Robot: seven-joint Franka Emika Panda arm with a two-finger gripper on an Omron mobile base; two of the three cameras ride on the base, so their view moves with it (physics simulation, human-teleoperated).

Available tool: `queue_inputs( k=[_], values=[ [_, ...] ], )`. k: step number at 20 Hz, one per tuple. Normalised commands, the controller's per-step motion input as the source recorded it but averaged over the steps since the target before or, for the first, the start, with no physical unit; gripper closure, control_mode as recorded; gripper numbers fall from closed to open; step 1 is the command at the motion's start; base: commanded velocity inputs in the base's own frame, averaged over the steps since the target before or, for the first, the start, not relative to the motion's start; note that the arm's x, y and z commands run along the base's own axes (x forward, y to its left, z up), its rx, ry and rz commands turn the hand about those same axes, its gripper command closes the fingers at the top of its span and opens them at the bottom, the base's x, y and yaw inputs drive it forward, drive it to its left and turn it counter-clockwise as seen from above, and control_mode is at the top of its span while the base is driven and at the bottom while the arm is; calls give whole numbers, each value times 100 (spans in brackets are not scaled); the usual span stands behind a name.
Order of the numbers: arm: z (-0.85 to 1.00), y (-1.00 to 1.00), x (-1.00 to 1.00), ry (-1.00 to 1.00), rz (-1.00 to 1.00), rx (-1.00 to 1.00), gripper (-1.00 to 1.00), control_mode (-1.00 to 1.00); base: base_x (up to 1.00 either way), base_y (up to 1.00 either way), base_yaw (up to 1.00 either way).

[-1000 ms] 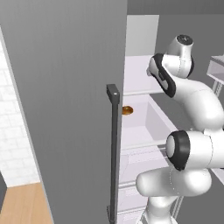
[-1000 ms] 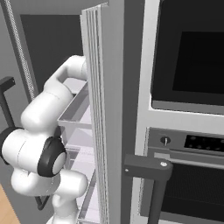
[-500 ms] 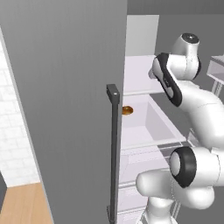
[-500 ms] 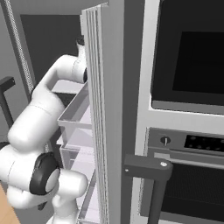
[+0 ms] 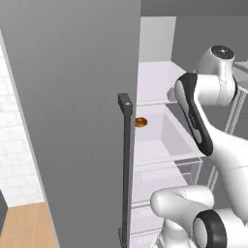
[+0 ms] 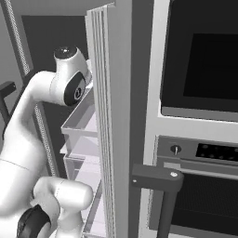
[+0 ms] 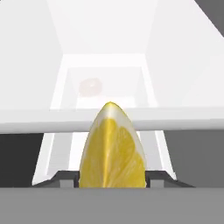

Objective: Grab a lemon wedge from the fridge and one ice cube from the ice bowl, and put them in the glass of lemonade.

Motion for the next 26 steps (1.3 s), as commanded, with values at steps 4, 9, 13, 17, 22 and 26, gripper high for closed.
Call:
queue_inputs(
  k=[4, 9, 13, 17, 22, 26],
  values=[
    [-12, 0, -100, 1, 0, 0, 100, -100, 0, 0, 0],
    [-26, 31, -91, 4, 0, 0, 100, -100, 0, 0, 0],
    [-20, 34, -59, 4, 0, 0, 100, -100, 0, 0, 0],
    [-12, 7, -57, 1, 0, 0, 100, -100, 0, 0, 0],
    [0, 0, -42, 0, 1, 0, 100, -100, 0, 0, 0],
    [0, 0, 0, 0, 0, 0, 100, -100, 0, 0, 0]
  ],
)
